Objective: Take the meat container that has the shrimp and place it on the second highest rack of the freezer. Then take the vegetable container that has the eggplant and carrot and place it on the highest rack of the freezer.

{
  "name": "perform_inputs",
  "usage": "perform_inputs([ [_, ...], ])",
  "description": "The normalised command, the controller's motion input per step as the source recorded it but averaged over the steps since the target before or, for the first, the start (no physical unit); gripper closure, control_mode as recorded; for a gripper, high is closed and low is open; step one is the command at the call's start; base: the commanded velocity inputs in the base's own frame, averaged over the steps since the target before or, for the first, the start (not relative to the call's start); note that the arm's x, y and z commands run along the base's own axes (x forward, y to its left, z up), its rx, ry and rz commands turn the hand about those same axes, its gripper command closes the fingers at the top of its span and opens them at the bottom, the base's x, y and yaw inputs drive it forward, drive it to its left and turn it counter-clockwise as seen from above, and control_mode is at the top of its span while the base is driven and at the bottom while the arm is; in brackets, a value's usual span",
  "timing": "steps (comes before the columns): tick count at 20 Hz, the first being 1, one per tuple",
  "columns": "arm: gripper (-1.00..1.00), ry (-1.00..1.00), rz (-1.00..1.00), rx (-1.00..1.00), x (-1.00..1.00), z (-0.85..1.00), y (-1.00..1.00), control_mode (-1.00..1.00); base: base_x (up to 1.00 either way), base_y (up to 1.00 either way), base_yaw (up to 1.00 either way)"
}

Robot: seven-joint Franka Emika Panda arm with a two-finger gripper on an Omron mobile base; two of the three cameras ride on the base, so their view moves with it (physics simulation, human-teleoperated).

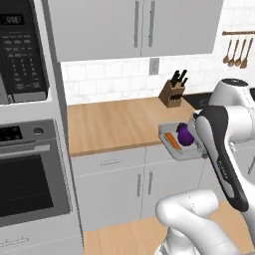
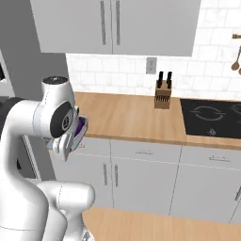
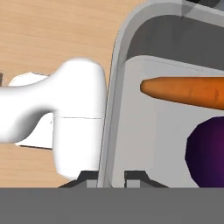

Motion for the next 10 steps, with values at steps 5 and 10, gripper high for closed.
perform_inputs([
  [5,1.00,0.00,0.00,0.00,0.00,0.00,0.00,1.00,-0.65,1.00,0.00],
  [10,1.00,0.00,0.00,0.00,0.00,0.00,0.00,1.00,-0.39,1.00,0.03],
])
